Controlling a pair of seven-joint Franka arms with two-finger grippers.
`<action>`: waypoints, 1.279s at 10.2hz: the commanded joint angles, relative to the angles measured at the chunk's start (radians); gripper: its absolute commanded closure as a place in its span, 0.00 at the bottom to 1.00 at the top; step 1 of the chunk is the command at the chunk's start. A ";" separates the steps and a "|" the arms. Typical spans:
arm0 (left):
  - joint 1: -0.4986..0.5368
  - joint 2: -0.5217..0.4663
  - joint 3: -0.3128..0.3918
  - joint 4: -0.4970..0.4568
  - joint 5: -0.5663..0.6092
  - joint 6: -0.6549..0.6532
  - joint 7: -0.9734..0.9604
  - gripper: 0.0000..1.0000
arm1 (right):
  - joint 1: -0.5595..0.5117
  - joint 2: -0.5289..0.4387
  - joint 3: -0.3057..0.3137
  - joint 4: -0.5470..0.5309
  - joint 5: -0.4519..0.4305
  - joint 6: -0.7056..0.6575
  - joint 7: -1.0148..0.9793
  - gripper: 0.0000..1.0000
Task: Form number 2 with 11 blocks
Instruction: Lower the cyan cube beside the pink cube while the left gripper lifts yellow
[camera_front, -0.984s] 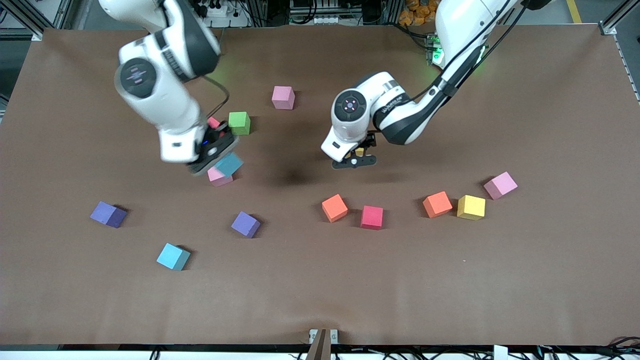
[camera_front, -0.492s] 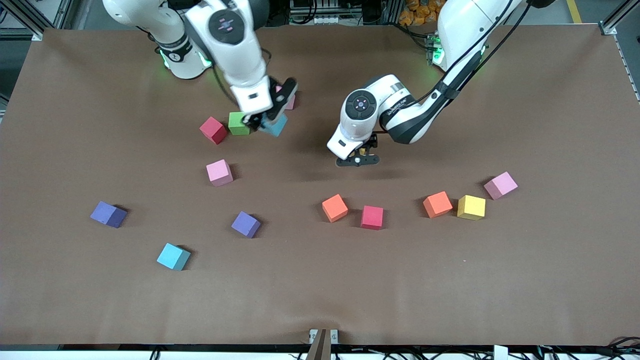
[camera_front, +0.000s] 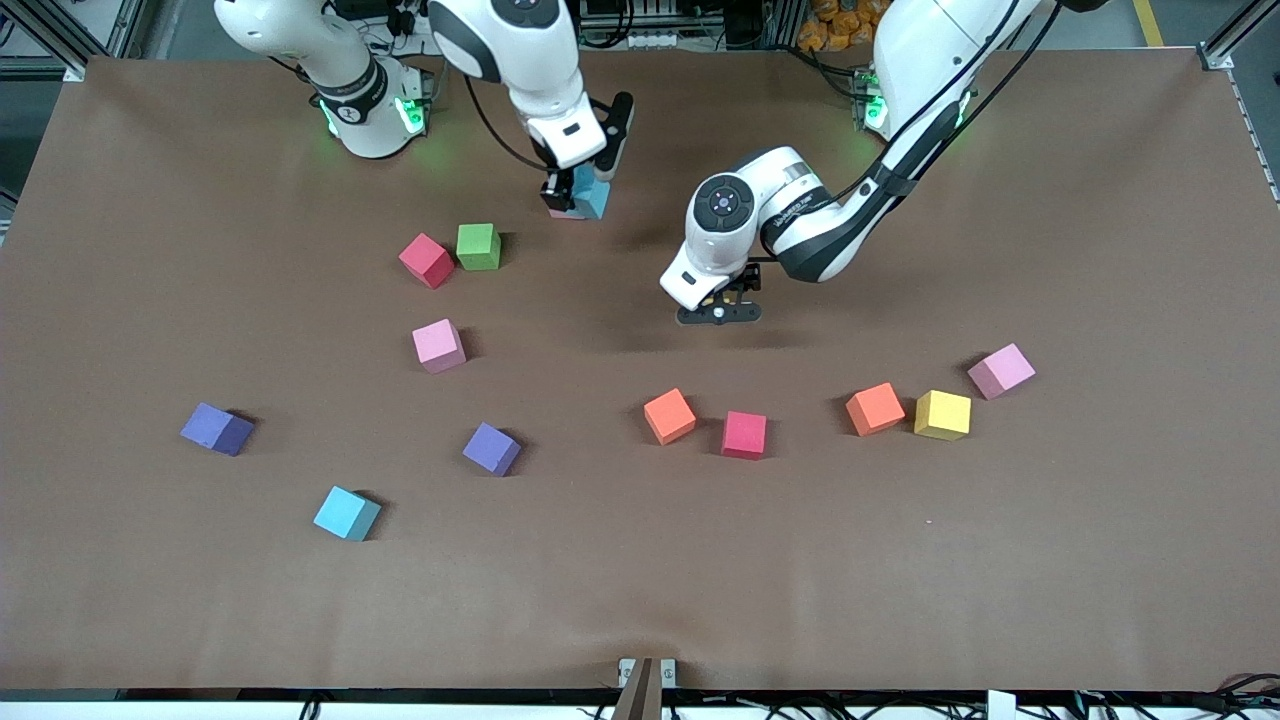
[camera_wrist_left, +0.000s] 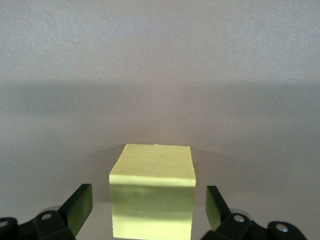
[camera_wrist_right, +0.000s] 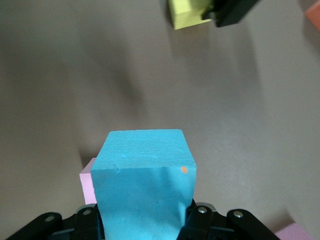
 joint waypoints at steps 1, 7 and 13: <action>0.018 -0.017 -0.010 -0.032 0.035 0.032 0.007 0.00 | 0.080 0.051 -0.013 -0.019 -0.013 0.050 -0.011 0.64; 0.021 -0.022 -0.010 -0.092 0.058 0.087 0.007 1.00 | 0.143 0.171 -0.009 -0.022 -0.013 0.116 -0.011 0.64; 0.041 -0.068 -0.011 -0.098 0.056 0.061 -0.058 1.00 | 0.159 0.222 0.016 -0.022 -0.013 0.128 0.001 0.64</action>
